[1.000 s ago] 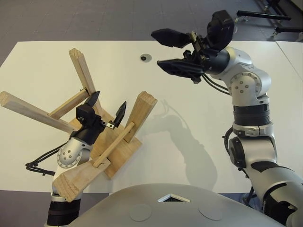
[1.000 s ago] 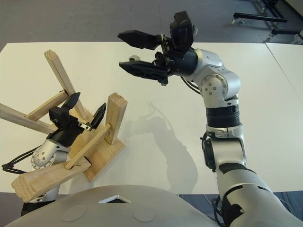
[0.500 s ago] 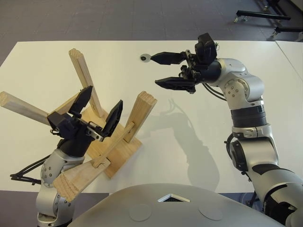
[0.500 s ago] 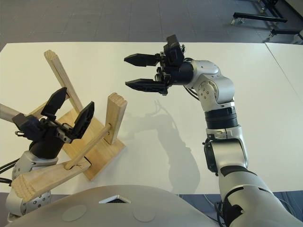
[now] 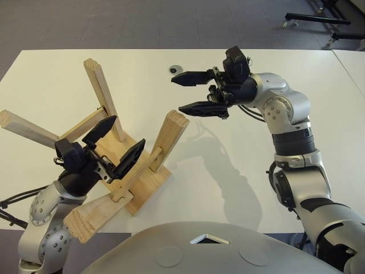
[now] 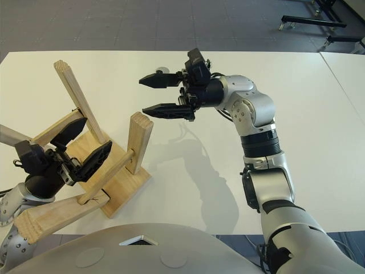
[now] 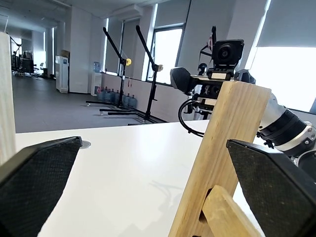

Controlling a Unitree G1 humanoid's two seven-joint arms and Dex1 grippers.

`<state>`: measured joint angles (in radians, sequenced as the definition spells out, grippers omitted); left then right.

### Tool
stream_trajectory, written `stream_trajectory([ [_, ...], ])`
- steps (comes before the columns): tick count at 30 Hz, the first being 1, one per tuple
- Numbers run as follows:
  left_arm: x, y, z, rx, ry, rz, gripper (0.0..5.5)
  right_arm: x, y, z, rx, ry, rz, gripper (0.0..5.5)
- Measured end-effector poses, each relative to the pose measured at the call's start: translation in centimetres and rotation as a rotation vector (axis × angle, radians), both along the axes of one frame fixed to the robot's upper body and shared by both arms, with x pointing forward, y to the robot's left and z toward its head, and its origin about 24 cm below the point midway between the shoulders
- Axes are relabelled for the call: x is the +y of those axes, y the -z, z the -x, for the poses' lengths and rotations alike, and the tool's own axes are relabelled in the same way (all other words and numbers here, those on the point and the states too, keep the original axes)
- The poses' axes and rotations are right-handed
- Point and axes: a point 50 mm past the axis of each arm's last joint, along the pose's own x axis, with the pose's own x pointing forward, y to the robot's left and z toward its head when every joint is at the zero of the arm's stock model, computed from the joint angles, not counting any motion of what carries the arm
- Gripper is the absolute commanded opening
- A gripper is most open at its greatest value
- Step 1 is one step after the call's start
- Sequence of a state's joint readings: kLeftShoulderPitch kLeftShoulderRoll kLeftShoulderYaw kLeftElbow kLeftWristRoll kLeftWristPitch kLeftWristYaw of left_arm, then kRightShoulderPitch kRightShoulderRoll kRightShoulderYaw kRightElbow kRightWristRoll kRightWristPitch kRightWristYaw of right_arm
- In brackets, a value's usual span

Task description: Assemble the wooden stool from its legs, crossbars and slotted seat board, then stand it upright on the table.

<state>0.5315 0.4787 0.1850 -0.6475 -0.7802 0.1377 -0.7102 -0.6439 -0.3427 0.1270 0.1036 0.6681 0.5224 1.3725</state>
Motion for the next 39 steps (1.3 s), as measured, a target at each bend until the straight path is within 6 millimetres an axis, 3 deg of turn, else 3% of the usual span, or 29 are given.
stream_trajectory([
  [6,0.1,-0.3,-0.5,0.040,0.109,-0.037,5.40,0.2,0.0,0.1,-0.001,-0.011,0.000,4.11],
  [12,-0.3,-2.8,-1.5,0.009,0.203,-0.095,5.40,0.3,0.0,0.2,-0.007,-0.018,0.001,4.11],
  [16,-0.3,-3.0,-1.9,0.047,0.247,-0.132,5.40,0.5,-0.1,0.3,-0.014,-0.027,0.003,4.11],
  [39,-0.7,-0.8,-1.5,0.128,0.311,-0.275,5.40,1.1,-0.5,0.7,-0.033,-0.055,-0.010,4.11],
])
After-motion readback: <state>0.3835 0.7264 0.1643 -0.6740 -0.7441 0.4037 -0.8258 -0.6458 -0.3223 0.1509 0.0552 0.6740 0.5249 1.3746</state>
